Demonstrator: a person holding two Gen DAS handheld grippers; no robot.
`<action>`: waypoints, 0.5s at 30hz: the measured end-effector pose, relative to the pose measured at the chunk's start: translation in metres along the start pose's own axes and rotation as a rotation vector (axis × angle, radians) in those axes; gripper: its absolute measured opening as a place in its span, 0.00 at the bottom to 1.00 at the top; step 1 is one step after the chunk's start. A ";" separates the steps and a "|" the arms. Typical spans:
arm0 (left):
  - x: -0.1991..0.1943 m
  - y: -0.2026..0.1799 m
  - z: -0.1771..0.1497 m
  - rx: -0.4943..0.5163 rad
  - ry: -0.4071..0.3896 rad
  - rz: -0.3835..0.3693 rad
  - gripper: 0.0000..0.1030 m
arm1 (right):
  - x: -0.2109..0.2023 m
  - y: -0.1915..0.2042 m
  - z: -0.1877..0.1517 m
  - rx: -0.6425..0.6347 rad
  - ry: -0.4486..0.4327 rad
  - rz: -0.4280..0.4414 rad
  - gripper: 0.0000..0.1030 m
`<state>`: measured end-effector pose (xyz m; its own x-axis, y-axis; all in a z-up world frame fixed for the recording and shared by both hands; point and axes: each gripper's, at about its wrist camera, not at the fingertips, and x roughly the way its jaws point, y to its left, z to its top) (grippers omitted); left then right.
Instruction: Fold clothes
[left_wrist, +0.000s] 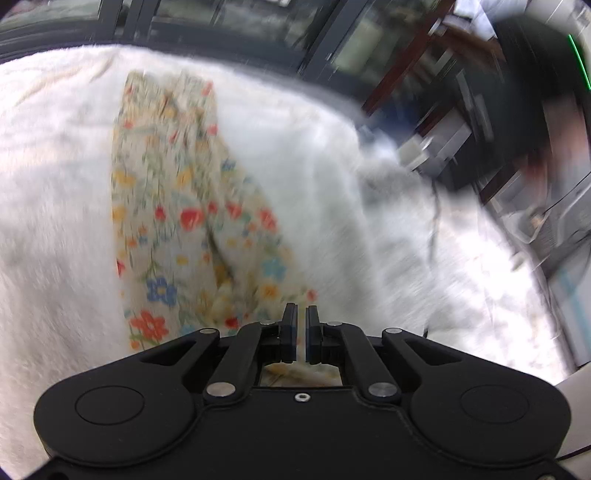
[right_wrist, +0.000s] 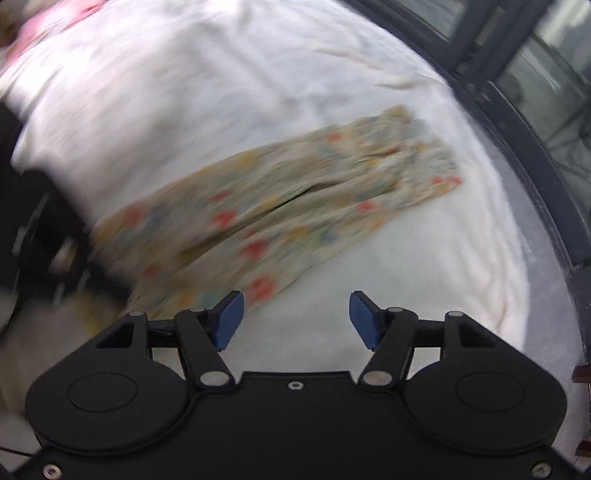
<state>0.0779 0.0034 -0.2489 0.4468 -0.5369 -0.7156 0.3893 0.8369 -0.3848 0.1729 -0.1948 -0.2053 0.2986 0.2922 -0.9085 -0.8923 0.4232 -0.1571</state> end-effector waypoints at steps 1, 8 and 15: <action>-0.008 0.003 0.002 0.023 -0.004 0.020 0.05 | -0.002 0.024 -0.014 -0.042 -0.022 -0.004 0.65; -0.018 0.012 -0.027 0.373 0.125 0.237 0.36 | 0.045 0.146 -0.069 -0.236 -0.077 0.005 0.11; -0.018 -0.026 -0.078 0.893 0.284 0.152 0.60 | 0.031 0.145 -0.079 -0.229 -0.083 0.074 0.28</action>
<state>-0.0032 -0.0006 -0.2713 0.3770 -0.2846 -0.8814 0.8674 0.4421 0.2282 0.0258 -0.1925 -0.2870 0.2478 0.3889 -0.8874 -0.9634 0.1954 -0.1834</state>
